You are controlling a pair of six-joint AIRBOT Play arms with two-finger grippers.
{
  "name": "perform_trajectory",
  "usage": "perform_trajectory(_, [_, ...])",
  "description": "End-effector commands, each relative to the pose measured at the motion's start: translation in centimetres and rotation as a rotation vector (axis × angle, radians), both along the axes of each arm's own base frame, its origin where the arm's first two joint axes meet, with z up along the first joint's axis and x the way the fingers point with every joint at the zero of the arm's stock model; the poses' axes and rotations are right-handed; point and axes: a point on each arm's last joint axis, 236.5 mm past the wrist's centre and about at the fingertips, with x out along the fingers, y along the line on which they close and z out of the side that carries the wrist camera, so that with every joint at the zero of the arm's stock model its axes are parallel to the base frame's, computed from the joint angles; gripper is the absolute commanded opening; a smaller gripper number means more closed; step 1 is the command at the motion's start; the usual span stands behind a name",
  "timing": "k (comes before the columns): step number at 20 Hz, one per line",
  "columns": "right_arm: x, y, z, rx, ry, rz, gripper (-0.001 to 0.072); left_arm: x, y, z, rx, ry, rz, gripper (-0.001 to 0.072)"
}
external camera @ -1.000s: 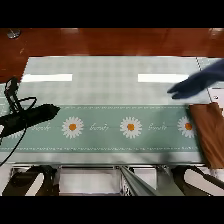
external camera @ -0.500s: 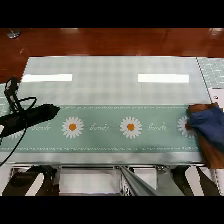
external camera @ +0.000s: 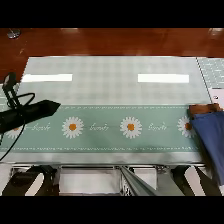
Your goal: Fold the shirts.
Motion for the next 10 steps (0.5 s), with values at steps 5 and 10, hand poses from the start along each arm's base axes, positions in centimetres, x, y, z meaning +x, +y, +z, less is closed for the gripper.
perform_trajectory(5, [8.9,22.2,-8.4,-0.299,0.049,0.712,0.0020,3.5,-1.4,0.9,0.257,0.098,-0.145,0.0020])
perform_trajectory(10, [7.6,20.7,-17.7,-0.463,0.379,0.737,0.0020,1.7,-0.1,-4.6,0.331,0.244,-0.133,0.0023])
